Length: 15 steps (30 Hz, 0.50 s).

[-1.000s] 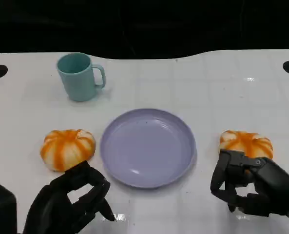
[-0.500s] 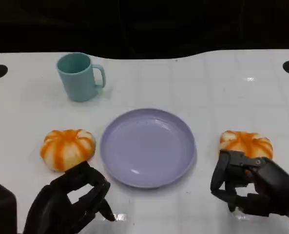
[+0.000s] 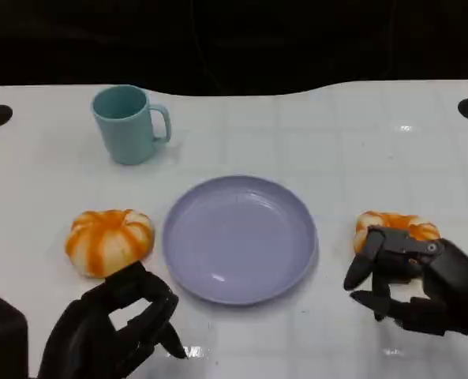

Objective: Grasp the bread from the table and place it into the plate.

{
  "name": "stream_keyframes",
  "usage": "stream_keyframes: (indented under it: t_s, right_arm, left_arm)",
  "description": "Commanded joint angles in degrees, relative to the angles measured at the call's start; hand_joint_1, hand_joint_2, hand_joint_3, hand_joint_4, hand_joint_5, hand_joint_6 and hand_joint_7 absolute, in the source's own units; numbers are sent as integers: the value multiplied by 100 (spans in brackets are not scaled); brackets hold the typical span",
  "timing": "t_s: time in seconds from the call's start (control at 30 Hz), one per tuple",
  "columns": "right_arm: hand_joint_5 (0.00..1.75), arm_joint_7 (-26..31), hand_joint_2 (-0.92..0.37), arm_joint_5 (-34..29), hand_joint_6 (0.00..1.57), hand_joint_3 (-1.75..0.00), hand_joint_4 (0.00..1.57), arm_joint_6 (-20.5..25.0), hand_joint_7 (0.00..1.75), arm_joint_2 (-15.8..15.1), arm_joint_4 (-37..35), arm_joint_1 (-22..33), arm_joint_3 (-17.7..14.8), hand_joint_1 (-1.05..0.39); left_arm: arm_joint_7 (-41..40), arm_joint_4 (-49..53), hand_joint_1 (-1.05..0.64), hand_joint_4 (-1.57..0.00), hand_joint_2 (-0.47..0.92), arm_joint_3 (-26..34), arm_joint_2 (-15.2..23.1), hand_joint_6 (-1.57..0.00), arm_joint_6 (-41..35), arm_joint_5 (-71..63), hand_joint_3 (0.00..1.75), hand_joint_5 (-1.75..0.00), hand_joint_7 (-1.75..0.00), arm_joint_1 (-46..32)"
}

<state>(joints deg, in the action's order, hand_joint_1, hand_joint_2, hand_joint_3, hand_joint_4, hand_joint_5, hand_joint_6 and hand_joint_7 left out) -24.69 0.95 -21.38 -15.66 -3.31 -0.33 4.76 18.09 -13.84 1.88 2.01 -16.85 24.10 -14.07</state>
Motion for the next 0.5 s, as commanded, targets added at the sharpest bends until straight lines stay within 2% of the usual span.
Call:
stream_keyframes:
  t_s: [0.03,0.17,0.37,0.43,0.5]
  right_arm:
    - [140,270,-92,-322,54,-15,49,-292,76,-172,130,-55,-178,-39]
    - [109,661,-92,-981,60,-11,43,-483,39,-316,279,-71,-247,-43]
    - [78,1247,-92,-1882,64,-4,40,-806,13,-545,315,-160,-317,-46]
    - [73,1418,-91,-2150,63,-2,39,-862,9,-637,320,-190,-326,-46]
    - [67,1512,-89,-2361,59,-1,30,-869,5,-740,355,-205,-327,-44]
  left_arm:
    - [53,14,-54,-70,92,39,89,-70,92,-21,31,-175,-143,26]
    - [53,14,-53,-70,92,49,82,-69,58,15,31,-175,-144,25]
    - [35,-10,-53,-70,92,28,91,-68,71,-26,32,-175,-145,14]
    - [33,-8,-54,-70,92,29,94,-68,55,-23,32,-175,-145,19]
    - [31,-2,-54,-70,92,29,91,-68,50,-21,32,-175,-145,20]
